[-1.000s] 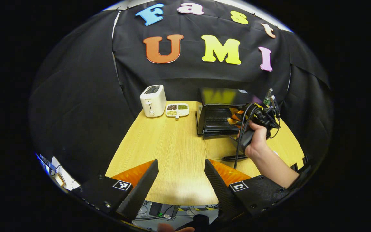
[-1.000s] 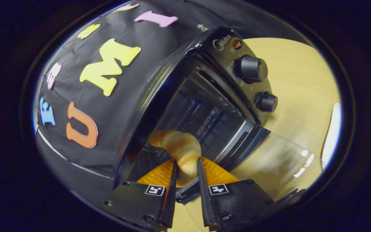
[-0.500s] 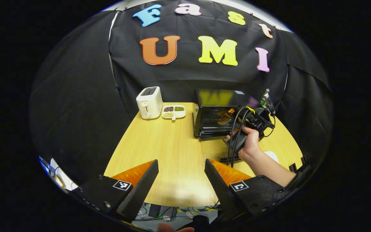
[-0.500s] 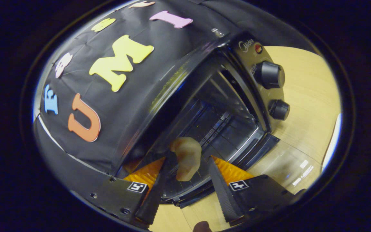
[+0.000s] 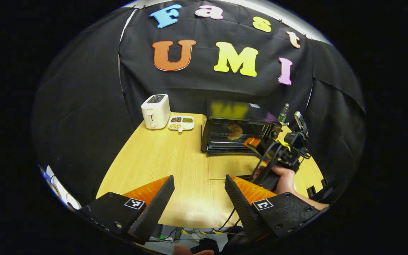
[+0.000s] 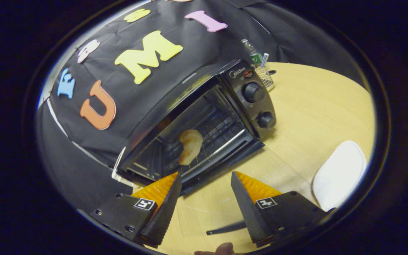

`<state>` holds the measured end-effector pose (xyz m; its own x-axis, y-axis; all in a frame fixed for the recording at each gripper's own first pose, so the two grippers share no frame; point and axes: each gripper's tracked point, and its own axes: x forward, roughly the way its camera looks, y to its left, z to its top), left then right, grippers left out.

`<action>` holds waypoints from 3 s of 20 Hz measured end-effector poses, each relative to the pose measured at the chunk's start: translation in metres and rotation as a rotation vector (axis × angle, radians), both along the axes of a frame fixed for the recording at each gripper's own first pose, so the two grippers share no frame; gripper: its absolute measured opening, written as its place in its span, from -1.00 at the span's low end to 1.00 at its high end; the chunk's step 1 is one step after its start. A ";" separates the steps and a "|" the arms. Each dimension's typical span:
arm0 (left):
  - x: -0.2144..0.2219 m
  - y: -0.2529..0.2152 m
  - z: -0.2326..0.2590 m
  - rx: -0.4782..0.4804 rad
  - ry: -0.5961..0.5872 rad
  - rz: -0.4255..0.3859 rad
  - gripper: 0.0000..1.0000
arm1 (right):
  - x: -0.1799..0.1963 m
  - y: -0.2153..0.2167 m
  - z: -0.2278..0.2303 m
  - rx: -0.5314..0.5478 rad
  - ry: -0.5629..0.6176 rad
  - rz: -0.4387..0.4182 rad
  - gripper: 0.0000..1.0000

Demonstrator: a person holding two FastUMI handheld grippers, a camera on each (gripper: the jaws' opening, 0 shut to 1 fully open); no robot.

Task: Open the electric oven with the left hand, put the food in, and close the electric oven.

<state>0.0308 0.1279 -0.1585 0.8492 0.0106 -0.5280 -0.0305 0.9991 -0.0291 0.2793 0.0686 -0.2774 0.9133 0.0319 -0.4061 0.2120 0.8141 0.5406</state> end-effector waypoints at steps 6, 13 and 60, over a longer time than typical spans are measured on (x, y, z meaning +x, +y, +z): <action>0.008 -0.029 -0.027 -0.039 0.001 -0.021 0.89 | -0.093 -0.008 0.022 -0.203 0.014 0.127 0.82; 0.024 -0.092 -0.064 -0.125 0.002 -0.063 0.89 | -0.190 -0.077 0.067 -0.501 0.009 0.179 0.93; 0.130 -0.143 0.086 0.008 -0.353 0.016 0.89 | -0.211 -0.199 0.172 -0.573 -0.168 0.165 0.93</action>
<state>0.1605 -0.0154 -0.0725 0.9791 0.0286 -0.2016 -0.0360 0.9988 -0.0330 0.0685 -0.1299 -0.1058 0.9677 -0.0021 -0.2520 0.0083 0.9997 0.0233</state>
